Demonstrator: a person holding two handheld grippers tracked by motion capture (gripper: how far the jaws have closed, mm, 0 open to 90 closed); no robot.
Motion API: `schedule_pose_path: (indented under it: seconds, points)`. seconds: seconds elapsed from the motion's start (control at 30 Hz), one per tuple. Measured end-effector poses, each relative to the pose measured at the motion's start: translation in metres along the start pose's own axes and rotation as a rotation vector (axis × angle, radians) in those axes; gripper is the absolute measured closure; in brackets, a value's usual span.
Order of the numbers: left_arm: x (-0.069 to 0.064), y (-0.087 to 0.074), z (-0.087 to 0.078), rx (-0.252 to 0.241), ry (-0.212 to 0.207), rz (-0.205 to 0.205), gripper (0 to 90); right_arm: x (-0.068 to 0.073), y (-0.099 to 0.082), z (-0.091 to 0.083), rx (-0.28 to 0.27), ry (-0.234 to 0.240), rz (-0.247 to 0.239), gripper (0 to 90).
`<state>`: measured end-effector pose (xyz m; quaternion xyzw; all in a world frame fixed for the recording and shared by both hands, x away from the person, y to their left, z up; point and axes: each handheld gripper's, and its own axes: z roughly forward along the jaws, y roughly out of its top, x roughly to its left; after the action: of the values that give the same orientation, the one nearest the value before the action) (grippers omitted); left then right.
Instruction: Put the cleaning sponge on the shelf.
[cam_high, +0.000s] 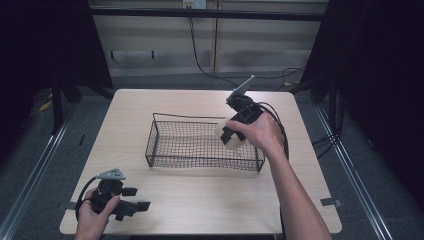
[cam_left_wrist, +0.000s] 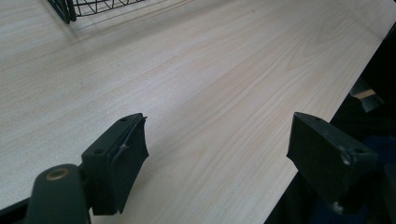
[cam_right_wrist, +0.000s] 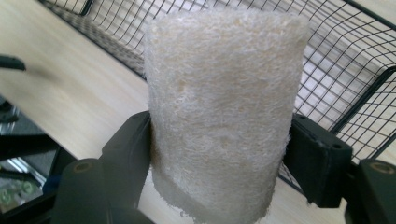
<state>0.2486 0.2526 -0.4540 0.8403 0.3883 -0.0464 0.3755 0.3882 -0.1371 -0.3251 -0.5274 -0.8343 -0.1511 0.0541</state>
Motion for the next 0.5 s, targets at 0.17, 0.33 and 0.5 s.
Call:
schedule_pose_path:
  seconds: [0.17, 0.33, 0.5]
  points:
    - [0.0, 0.0, 0.0, 0.001, 0.001, 0.0, 19.4, -0.007, 0.004, 0.009, -0.005, -0.019, 0.048, 28.5]
    - [0.0, 0.0, 0.001, 0.001, 0.0, 0.0, 19.3, -0.015, 0.007, 0.017, -0.003, -0.021, 0.079, 28.5]
    - [0.0, 0.0, 0.001, 0.004, 0.001, 0.002, 19.3, -0.024, 0.005, 0.028, -0.017, -0.021, 0.138, 28.5]
